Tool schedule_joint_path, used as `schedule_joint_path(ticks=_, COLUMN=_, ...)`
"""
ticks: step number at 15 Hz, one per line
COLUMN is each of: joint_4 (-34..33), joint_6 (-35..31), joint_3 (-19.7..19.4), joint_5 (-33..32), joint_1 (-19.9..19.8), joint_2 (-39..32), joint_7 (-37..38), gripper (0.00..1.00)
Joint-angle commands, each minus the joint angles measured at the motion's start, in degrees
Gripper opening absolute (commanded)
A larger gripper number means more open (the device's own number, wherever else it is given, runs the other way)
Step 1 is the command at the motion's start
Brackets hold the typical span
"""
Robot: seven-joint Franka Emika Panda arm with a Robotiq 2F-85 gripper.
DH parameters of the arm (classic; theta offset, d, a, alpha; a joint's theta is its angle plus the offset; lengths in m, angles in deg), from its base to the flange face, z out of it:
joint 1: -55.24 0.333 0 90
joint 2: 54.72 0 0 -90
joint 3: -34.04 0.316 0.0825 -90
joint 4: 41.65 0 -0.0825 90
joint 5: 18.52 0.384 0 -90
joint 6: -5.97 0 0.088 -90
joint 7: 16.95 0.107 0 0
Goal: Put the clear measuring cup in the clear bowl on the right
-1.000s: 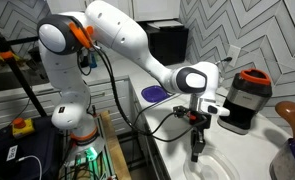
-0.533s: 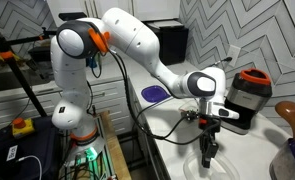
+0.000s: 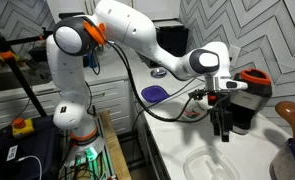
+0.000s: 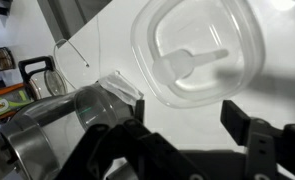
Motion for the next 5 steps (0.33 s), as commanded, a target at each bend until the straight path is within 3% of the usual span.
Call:
schedule_joint_path(ticks=1, joint_4=2.8, joint_6=-3.7, joint_3=0.4, joint_5=6.9, joint_1=0.0, joint_2=8.7, joint_7=-3.8, gripper=1.0)
schedule_joint_path(ticks=4, joint_4=7.1, joint_6=-10.2, joint_3=0.6, joint_5=6.2, joint_1=0.3, joint_2=16.5, joint_7=-7.0, gripper=1.0)
schedule_joint_path(ticks=5, joint_4=1.3, joint_6=-6.2, joint_3=0.7, joint_5=5.8, joint_1=0.0, joint_2=10.2, joint_7=-5.0, gripper=1.0)
